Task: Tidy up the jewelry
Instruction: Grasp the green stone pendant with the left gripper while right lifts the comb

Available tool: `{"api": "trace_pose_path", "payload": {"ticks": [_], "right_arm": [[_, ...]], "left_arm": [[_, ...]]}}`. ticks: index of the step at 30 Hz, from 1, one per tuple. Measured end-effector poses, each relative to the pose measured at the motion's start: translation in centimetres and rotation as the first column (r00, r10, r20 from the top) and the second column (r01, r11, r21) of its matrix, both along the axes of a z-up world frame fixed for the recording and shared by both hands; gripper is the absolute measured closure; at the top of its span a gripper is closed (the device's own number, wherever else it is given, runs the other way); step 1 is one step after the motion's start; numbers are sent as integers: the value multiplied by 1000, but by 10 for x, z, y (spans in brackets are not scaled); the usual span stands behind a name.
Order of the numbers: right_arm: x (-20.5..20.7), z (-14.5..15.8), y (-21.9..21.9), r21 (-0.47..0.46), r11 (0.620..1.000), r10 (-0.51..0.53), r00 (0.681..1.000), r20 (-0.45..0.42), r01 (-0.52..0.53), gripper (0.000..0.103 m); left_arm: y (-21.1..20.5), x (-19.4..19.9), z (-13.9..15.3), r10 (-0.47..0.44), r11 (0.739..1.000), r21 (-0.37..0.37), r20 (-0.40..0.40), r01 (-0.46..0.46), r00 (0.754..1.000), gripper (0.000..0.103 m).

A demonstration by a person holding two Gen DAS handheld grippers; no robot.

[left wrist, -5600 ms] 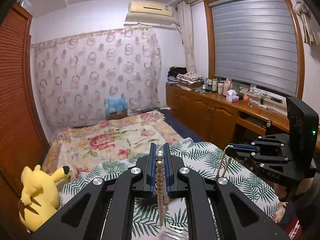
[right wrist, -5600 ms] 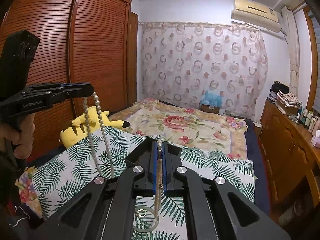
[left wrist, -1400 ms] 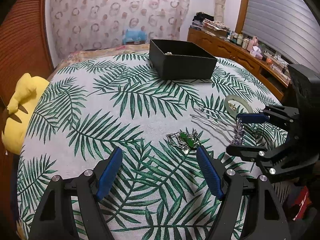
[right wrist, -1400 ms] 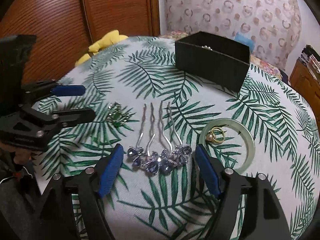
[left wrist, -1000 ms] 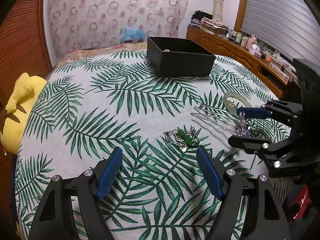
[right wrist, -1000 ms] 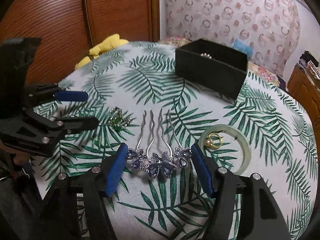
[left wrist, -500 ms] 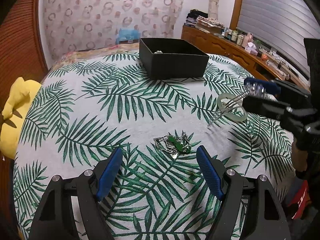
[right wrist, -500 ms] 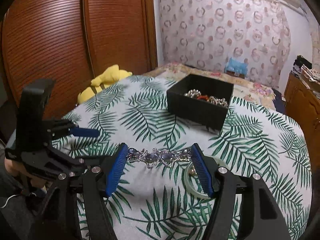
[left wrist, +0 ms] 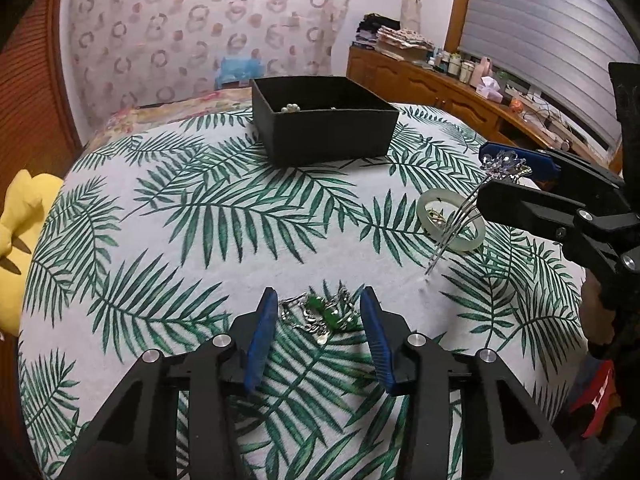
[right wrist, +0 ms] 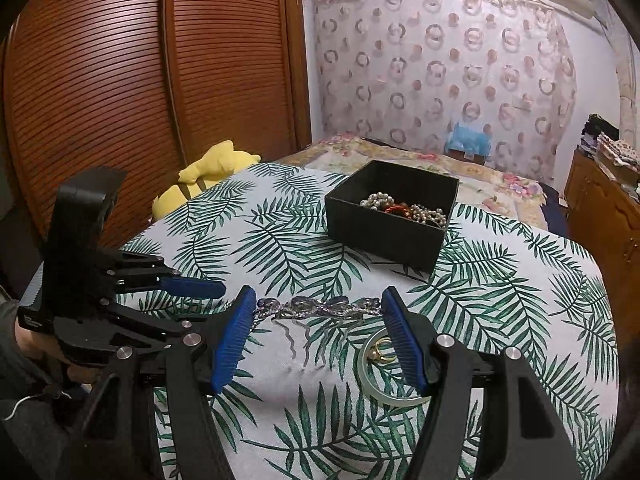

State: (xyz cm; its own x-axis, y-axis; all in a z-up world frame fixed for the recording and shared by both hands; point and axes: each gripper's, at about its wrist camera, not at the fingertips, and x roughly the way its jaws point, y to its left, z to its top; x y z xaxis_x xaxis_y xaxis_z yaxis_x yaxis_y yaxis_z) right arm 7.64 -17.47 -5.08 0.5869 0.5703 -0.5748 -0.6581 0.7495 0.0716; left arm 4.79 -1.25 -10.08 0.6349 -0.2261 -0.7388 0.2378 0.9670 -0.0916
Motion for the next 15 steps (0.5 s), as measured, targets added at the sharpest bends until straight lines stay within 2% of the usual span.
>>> {"api": "trace_pose_path", "payload": {"ticks": [2,4,9,15], "right_arm": [[0,0,0,-1,1000,-1,1000,0,1,36],[1,0,-1,0,1000,-3,1000,-3,3,36],[1,-2,-3,-3,1000,-6,1000,-7,6,36],[1,-2,-4,-3,1000,-4,1000,-6,4,36]], "left_arm": [[-3,1,0,-5,1000,5,2,5,1000,65],[-8,2,-2,-8,1000,22,-3,8,1000,73],[-11,7,-9,12,998,68,-10,-11,1000,75],[-3,7,-7,17,999,40,0,-17,1000,87]]}}
